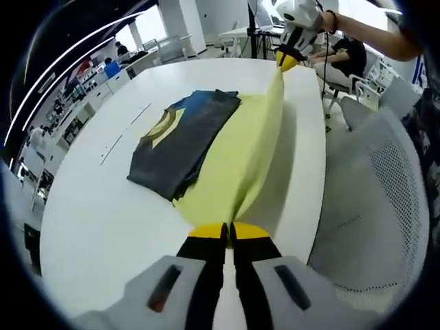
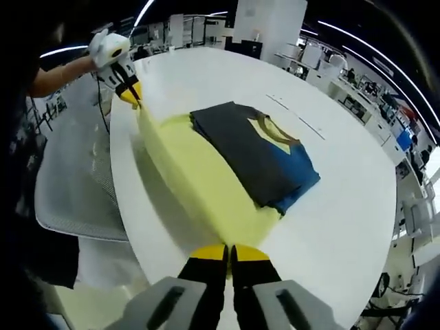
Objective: Fold the garment on the visible template until the final outline fits inside the template.
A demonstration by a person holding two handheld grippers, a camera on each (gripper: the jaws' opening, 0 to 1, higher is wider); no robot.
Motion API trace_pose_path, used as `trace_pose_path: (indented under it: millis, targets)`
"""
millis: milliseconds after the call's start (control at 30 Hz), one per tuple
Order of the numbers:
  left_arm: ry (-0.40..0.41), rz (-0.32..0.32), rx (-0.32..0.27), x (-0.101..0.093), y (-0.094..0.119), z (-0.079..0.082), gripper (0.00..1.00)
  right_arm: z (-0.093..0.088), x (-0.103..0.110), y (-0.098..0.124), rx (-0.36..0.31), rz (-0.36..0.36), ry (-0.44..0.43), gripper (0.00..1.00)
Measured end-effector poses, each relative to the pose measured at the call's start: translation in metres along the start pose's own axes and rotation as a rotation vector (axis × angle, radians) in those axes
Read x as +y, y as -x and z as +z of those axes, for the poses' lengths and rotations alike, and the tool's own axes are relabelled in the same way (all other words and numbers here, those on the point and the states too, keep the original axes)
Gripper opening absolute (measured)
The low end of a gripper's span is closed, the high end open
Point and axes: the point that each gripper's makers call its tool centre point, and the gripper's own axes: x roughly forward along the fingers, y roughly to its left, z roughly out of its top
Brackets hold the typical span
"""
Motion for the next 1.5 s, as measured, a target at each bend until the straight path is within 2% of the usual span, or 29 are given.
trace_pose_path:
  millis: [500,867,1233,1500]
  targets:
    - [-0.014,0.046,-0.029,0.042,0.000,0.022,0.00,0.028,-0.037,-0.004,-0.043,-0.051,0.016,0.00]
    - [-0.007,0.104,-0.066,0.079,-0.001,0.040,0.00,0.051,-0.061,-0.007,-0.065,-0.085,0.033,0.00]
    - [0.024,0.129,-0.072,0.111,-0.009,0.048,0.00,0.072,-0.085,-0.012,-0.082,-0.104,0.048,0.00]
    - [0.034,0.177,-0.082,0.135,-0.014,0.054,0.00,0.089,-0.108,-0.020,-0.095,-0.120,0.068,0.00]
